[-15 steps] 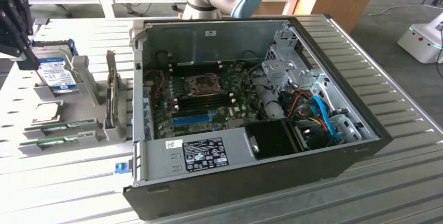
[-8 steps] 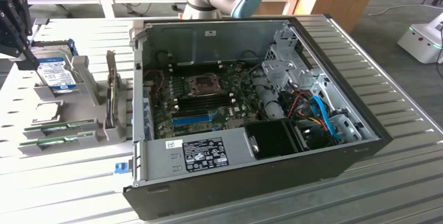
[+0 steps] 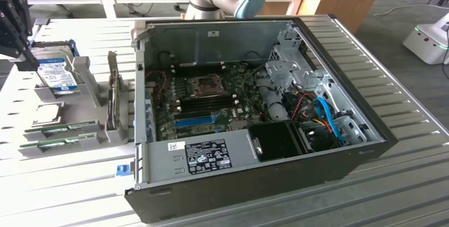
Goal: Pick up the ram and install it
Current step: 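Pick up the ram and move it above insertion slot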
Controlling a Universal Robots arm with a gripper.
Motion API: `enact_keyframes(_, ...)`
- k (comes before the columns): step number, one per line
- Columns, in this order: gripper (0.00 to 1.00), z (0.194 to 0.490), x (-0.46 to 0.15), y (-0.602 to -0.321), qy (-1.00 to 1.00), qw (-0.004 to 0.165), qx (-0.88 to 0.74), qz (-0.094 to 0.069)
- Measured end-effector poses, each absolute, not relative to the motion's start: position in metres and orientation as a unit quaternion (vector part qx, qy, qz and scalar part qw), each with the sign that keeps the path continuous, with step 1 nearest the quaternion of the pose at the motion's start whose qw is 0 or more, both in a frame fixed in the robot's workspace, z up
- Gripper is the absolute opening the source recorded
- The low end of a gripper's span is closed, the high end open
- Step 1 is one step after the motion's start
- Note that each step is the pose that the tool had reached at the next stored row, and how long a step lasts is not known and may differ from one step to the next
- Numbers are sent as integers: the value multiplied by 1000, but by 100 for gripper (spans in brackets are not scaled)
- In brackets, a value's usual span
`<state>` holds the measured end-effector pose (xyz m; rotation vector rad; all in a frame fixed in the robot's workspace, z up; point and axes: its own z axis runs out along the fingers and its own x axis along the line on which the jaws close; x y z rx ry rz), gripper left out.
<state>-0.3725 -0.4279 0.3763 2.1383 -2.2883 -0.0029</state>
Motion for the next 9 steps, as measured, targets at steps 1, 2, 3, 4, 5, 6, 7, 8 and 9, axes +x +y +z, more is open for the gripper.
enact_keyframes(1,11,376,-372,-428,-731,6,683,-2)
enact_keyframes(2,11,376,-372,-428,-731,6,683,-4)
enact_keyframes(3,11,376,-372,-428,-731,7,683,-5)
enact_keyframes(4,11,376,-372,-428,-731,7,683,-6)
enact_keyframes(5,11,376,-372,-428,-731,7,683,-6)
enact_keyframes(6,11,376,-372,-428,-731,7,683,-6)
enact_keyframes(7,11,376,-372,-428,-731,7,683,-6)
enact_keyframes(8,11,376,-372,-428,-731,7,683,-6)
enact_keyframes(9,11,376,-372,-428,-731,7,683,-6)
